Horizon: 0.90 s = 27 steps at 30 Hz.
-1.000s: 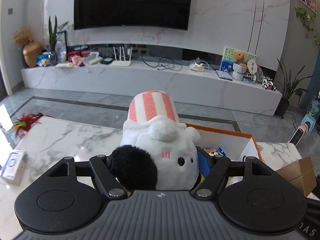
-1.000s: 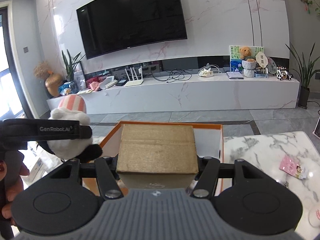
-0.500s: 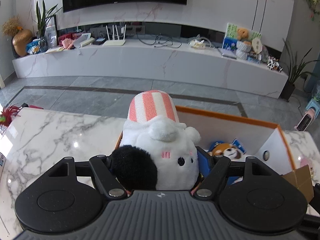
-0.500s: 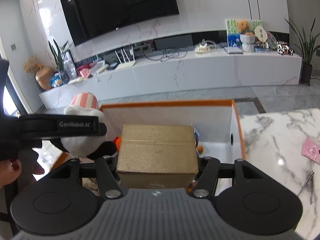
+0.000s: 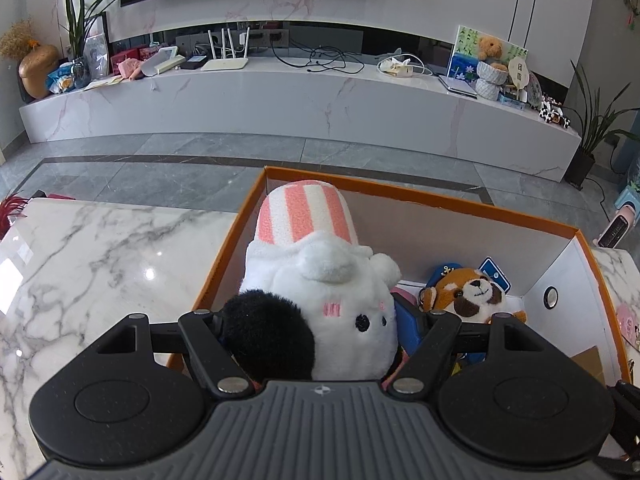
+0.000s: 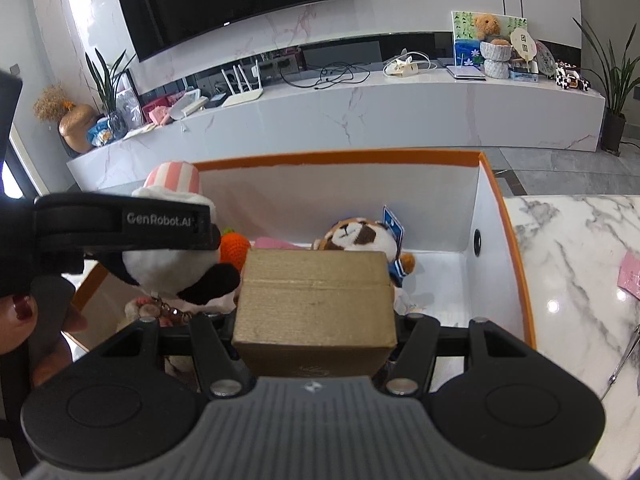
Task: Organize objects
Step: 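Open the left tool to drop the bunny while the right tool releases the cube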
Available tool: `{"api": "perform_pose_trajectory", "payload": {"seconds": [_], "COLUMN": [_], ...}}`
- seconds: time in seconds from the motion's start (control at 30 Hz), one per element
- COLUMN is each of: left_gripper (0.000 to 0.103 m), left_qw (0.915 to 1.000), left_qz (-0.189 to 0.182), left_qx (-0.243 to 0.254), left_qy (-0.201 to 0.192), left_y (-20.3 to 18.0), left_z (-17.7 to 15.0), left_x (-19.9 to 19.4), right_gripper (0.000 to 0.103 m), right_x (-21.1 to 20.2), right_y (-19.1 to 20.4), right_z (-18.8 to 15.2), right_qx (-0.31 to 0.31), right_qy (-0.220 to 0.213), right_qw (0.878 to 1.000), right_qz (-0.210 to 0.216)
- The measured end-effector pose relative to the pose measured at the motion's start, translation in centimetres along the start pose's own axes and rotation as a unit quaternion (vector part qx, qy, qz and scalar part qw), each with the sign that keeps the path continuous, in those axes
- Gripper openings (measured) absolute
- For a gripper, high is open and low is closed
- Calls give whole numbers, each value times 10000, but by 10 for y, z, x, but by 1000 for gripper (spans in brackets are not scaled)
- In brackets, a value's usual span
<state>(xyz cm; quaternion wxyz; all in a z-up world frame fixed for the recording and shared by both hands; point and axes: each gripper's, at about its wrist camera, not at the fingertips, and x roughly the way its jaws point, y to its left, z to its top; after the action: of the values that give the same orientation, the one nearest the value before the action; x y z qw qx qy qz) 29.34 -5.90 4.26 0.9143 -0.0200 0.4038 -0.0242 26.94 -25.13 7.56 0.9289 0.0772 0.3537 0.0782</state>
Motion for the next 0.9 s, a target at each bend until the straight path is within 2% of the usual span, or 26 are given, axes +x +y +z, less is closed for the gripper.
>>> {"api": "perform_pose_trajectory", "payload": {"seconds": [0.47, 0.9], "left_gripper": [85, 85], "left_qw": [9997, 9993], "left_qz": [109, 215], "left_qx": [142, 275], "left_qy": [160, 147], "left_y": [-7, -13], "left_z": [-5, -8], "left_x": [15, 19], "right_gripper": [61, 61], "right_x": [13, 14], "right_y": [2, -7], "right_z": [-6, -8], "right_qx": [-65, 257], "right_qy": [164, 186], "right_qw": [9998, 9994], "right_qz": [-76, 99]}}
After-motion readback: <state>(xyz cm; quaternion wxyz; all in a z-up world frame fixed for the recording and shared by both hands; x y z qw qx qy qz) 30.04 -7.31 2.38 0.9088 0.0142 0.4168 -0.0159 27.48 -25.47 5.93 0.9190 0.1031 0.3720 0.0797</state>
